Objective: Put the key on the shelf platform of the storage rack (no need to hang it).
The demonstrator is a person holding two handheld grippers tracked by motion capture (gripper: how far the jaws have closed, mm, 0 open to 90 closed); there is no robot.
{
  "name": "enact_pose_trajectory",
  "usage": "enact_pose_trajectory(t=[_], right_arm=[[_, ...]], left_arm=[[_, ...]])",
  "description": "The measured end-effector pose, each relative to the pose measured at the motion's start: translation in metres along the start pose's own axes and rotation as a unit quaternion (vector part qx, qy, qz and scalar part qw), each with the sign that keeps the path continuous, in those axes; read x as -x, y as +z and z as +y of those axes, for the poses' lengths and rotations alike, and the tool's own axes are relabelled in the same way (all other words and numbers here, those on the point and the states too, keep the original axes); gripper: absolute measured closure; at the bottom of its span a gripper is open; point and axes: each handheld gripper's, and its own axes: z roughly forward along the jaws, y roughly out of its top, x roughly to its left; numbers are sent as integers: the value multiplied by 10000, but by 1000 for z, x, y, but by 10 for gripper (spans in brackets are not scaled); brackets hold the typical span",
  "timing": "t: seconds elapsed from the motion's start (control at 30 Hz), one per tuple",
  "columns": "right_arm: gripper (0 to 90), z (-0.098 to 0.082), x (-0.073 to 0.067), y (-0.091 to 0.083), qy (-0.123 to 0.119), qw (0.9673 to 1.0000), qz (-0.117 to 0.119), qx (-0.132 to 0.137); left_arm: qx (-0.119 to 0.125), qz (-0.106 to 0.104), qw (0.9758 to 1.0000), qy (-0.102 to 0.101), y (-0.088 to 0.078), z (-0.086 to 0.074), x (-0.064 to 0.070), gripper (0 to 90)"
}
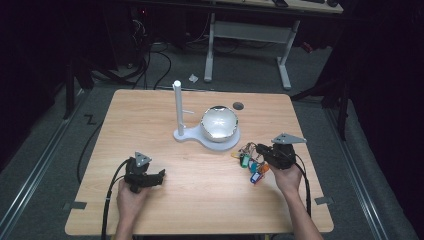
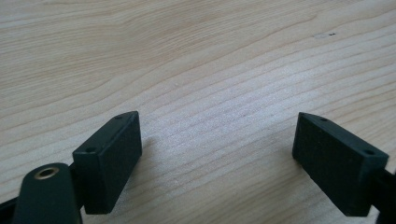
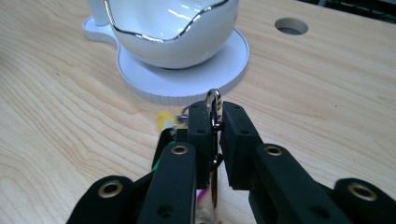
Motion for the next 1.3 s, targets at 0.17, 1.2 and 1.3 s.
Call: enact_pose_trajectory(t=[0.17,1.2,1.3], right_arm=[[832,6,1,-9,109,9996,155,217],[832,61,-5,-61,-441,9965,346,617],[832,66,-5,-62,-440,9960,437,647]], left_arm=[[-7,-9,10000,4,0,0,0,161],[-6,-8,10000,6,0,0,0,161],[-4,-6,10000,0,0,0,0,162]])
